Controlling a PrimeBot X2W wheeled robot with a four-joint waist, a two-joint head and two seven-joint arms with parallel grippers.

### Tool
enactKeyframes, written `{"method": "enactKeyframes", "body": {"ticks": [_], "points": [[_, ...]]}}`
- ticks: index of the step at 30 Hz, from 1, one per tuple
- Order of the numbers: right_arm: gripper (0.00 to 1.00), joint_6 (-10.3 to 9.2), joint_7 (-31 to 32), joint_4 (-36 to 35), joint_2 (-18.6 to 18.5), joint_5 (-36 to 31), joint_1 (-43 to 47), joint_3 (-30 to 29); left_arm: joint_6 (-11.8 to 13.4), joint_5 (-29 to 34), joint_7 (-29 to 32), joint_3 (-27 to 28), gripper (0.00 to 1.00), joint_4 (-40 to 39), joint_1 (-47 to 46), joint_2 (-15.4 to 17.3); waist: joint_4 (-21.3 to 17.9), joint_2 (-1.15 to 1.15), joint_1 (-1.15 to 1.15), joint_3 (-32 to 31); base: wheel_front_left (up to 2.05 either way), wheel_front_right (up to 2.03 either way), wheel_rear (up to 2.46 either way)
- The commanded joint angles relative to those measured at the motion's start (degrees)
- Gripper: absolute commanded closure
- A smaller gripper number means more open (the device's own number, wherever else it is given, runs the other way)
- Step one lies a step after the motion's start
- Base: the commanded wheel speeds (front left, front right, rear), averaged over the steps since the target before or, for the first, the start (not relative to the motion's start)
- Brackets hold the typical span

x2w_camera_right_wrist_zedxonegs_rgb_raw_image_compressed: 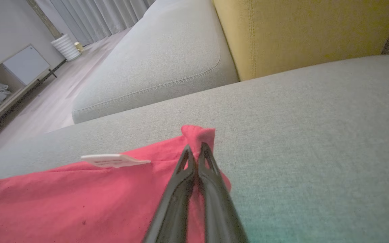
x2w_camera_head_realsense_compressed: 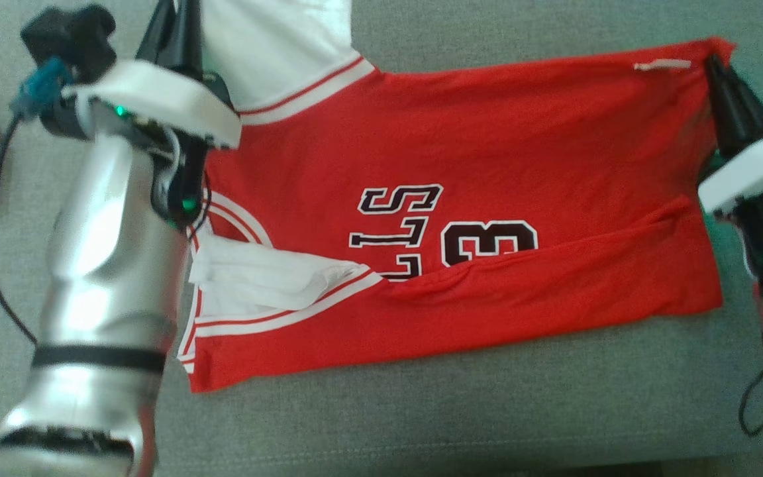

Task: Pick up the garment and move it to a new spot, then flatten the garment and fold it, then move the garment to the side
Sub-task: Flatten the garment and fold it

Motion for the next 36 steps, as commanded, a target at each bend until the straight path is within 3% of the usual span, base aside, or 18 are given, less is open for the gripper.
{"method": "enactKeyframes", "body": {"ticks": [1,7,13,20,22,23,24,25,26,27,36], "points": [[1.00,0.39,0.31,-2.39,-0.54,0.66,0.89,0.16,0.12,0.51,-0.68,1.88,1.00,-2.67,0.20,2.07,0.05,0.00,0.00,-0.42,0.00,0.00,0.00],[1.00,0.39,1.26,-7.15,1.61,5.49,8.06,-2.00,0.40,1.60,-0.68,2.15,1.00,-16.04,12.64,3.38,-0.42,0.00,0.00,-1.91,0.00,0.00,0.00],[1.00,0.39,1.36,-9.58,4.27,7.73,14.63,-4.03,2.56,0.43,1.12,2.69,1.00,-27.32,27.36,4.30,-0.96,0.00,0.00,-2.44,0.00,0.00,0.00],[1.00,0.39,0.30,-10.03,5.73,6.14,18.61,-3.78,4.40,-2.04,5.36,2.22,1.00,-32.42,39.68,3.84,-1.08,0.00,0.00,-2.28,0.00,0.00,0.00],[0.55,0.39,-0.07,-9.62,5.74,4.95,19.38,-3.83,4.44,-2.64,6.04,1.95,1.00,-31.88,41.03,3.64,-1.04,0.00,0.00,-2.27,0.00,0.00,0.00],[0.41,0.39,-0.21,-9.37,5.84,4.49,19.81,-3.93,4.48,-2.86,6.38,1.78,1.00,-31.44,41.51,3.54,-1.01,0.00,0.00,-2.32,0.00,0.00,0.00],[0.07,0.39,-0.40,-9.26,5.99,4.19,20.26,-4.05,4.49,-3.17,6.67,1.67,1.00,-30.93,41.87,3.42,-0.95,0.00,0.00,-2.37,0.00,0.00,0.00],[0.00,0.39,-0.65,-9.29,6.14,3.94,20.76,-4.11,4.61,-3.28,6.92,1.60,0.64,-30.28,42.10,3.39,-0.90,0.00,0.00,-2.44,0.00,0.00,0.00],[0.00,0.39,-0.79,-9.30,6.30,3.67,21.39,-4.13,4.52,-3.32,7.28,1.35,0.07,-29.56,42.32,3.46,-0.89,0.00,0.00,-2.57,0.00,0.00,0.00],[0.00,0.39,-0.98,-9.37,6.41,3.24,22.09,-4.25,4.35,-3.52,7.49,1.16,0.00,-28.98,42.49,3.44,-0.86,0.00,0.00,-2.72,0.00,0.00,0.00],[0.00,0.39,-7.09,-17.03,7.65,-5.11,28.25,-4.80,6.55,-1.18,4.12,1.15,0.00,-28.81,45.30,4.36,-0.90,0.00,0.00,-5.52,0.00,0.00,0.00]]}}
